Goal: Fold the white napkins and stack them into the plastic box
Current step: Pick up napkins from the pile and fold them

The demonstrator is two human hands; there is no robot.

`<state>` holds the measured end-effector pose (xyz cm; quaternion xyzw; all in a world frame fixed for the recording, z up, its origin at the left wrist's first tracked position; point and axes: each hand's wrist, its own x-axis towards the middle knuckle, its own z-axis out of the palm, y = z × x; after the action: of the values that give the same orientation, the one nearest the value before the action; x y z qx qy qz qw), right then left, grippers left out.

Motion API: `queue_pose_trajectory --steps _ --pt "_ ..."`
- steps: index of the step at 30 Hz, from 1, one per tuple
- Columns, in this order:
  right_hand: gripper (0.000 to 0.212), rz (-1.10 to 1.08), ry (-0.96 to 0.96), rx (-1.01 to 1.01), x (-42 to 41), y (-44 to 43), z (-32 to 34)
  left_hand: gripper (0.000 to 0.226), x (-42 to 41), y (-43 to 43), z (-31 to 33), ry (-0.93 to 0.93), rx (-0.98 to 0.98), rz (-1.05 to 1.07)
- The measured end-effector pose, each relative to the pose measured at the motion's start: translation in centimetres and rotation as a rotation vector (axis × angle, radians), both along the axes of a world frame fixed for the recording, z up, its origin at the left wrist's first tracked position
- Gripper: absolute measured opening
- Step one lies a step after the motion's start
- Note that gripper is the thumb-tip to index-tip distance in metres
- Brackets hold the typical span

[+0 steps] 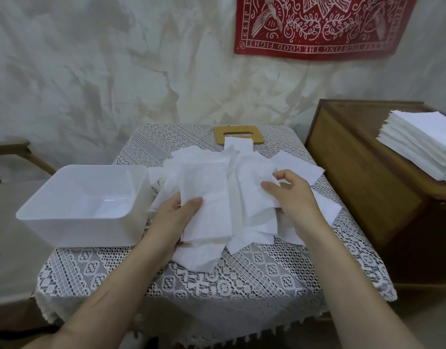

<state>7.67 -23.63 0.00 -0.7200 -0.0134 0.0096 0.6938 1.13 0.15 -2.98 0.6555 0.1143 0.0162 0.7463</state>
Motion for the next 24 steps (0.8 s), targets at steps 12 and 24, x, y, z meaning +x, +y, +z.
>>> queue_pose_trajectory --steps 12,24 --pt "0.026 0.103 0.120 -0.385 0.0 -0.5 -1.2 0.016 0.1 0.0 -0.1 -0.002 -0.011 -0.002" --pt "0.019 -0.089 -0.212 -0.562 0.2 -1.2 0.5 0.017 0.0 0.0 0.0 -0.007 -0.033 -0.006"
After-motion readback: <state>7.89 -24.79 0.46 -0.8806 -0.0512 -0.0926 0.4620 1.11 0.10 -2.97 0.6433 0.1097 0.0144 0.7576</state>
